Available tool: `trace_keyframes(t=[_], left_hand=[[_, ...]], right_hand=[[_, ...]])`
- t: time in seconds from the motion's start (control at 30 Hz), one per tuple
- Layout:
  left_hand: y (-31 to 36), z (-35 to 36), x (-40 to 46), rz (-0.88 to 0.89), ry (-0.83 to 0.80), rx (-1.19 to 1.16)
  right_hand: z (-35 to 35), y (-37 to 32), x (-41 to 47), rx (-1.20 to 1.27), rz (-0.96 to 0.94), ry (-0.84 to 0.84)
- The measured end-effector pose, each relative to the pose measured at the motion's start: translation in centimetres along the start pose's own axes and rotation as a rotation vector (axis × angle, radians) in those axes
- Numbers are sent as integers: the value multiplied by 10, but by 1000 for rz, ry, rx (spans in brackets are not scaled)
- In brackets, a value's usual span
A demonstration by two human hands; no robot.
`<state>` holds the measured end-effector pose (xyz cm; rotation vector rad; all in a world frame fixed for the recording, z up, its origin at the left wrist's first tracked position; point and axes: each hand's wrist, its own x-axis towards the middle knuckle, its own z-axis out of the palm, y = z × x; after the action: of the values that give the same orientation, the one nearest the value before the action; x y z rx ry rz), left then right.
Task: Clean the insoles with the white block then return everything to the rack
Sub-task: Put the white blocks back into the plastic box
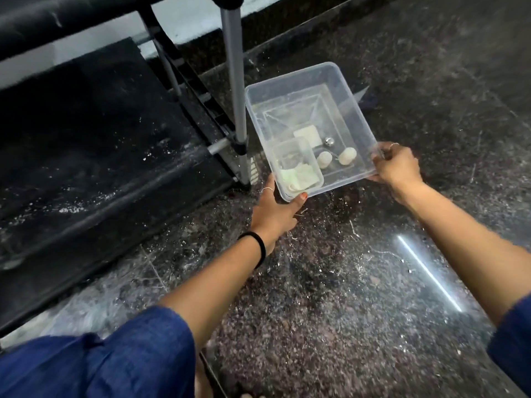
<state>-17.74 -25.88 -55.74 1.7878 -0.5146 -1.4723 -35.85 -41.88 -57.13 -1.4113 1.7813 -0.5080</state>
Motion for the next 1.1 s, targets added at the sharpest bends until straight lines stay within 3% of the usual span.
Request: trace_keyframes(t=[0.1, 0.33, 0.7, 0.87, 1.1], left_hand=[[5, -4, 11, -68, -69, -179], [11, -11, 29, -66, -73, -270], [7, -7, 36, -106, -64, -283], [6, -5, 43, -85, -57, -198], [1, -5, 48, -81, -7, -206]], right_hand=[[14, -13, 13, 2, 9, -39], [51, -38, 25, 135, 43, 3], [90, -41, 43, 180, 90, 50], [105, -29, 46, 291, 68, -51], [104, -45, 24, 379, 104, -63]])
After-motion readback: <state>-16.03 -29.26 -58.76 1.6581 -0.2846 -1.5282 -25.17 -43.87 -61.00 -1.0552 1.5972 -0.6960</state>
